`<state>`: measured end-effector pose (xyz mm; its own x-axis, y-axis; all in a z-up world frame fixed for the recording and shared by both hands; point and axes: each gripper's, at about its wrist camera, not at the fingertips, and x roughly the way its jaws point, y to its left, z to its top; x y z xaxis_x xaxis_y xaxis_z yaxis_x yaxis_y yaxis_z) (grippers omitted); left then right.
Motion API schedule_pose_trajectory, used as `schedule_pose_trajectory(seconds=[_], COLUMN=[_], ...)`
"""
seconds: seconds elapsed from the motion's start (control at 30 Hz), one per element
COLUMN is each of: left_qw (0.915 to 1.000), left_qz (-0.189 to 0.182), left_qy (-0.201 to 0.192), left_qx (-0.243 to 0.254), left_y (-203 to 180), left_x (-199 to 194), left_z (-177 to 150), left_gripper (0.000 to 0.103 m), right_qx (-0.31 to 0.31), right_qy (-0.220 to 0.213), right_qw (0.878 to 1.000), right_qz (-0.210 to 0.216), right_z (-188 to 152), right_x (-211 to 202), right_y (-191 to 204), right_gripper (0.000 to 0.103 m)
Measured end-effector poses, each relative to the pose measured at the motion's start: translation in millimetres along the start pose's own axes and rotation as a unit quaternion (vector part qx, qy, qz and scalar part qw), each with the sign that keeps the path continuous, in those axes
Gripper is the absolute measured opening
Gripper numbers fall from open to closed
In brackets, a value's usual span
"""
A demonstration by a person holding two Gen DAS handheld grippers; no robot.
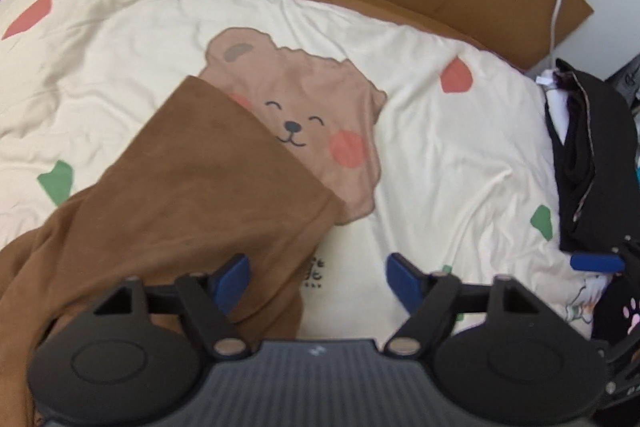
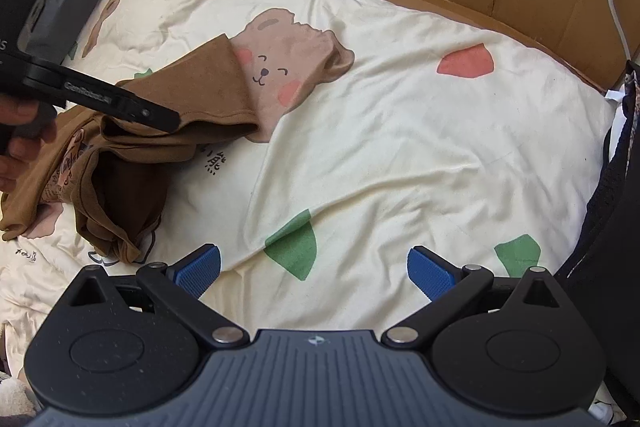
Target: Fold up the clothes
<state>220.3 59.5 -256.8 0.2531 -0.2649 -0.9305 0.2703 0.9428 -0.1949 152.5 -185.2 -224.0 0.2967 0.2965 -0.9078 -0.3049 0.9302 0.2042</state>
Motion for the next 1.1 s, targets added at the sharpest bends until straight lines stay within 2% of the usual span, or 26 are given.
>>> schedule_pose_trajectory(seconds=[0.17,0.27,0.37,0.57,0.63,0.77,0.83,1.0,1.1], left_qw=[0.9979,0.9950,0.9921,0.9792,0.9816,0.9883,0.9914,0.9960,0.9964], left_qz=[0.045,0.083,0.102,0.144,0.141,0.130,0.117,0.083,0.073], left_qy=[0.011,0.009,0.018,0.031,0.025,0.012,0.005,-0.032,-0.043], left_qx=[0.044,0.055,0.070,0.140,0.127,0.079,0.059,0.011,-0.002], left_y=[-12.1,-13.2,-15.3,-26.2,-21.9,-5.9,1.8,25.4,34.1], left_x=[22.4,35.8,48.8,66.8,66.7,62.7,56.8,35.3,29.1], left_z=[0.4,-3.9,-7.6,-17.0,-14.1,-4.8,0.1,12.2,14.4], left_gripper=[0.085,0.080,0.080,0.081,0.080,0.061,0.055,0.017,0.012], right_qx=[0.002,0.003,0.003,0.004,0.003,0.001,-0.001,-0.004,-0.006], right_qy=[0.005,0.004,0.005,0.010,0.011,0.012,0.013,0.014,0.014], right_qw=[1.000,1.000,1.000,1.000,1.000,1.000,1.000,1.000,1.000], right_qz=[-0.002,-0.002,-0.003,-0.005,-0.006,-0.006,-0.007,-0.007,-0.007], right_z=[-3.5,-4.5,-5.2,-8.0,-8.9,-9.4,-9.2,-8.4,-8.0], right_x=[-2.8,-2.3,-1.4,2.0,2.9,4.0,4.6,6.1,7.0], right_y=[-1.7,-3.6,-5.1,-7.5,-7.7,-7.5,-6.9,-5.4,-4.5], right_gripper=[0.102,0.102,0.102,0.102,0.102,0.102,0.102,0.102,0.102])
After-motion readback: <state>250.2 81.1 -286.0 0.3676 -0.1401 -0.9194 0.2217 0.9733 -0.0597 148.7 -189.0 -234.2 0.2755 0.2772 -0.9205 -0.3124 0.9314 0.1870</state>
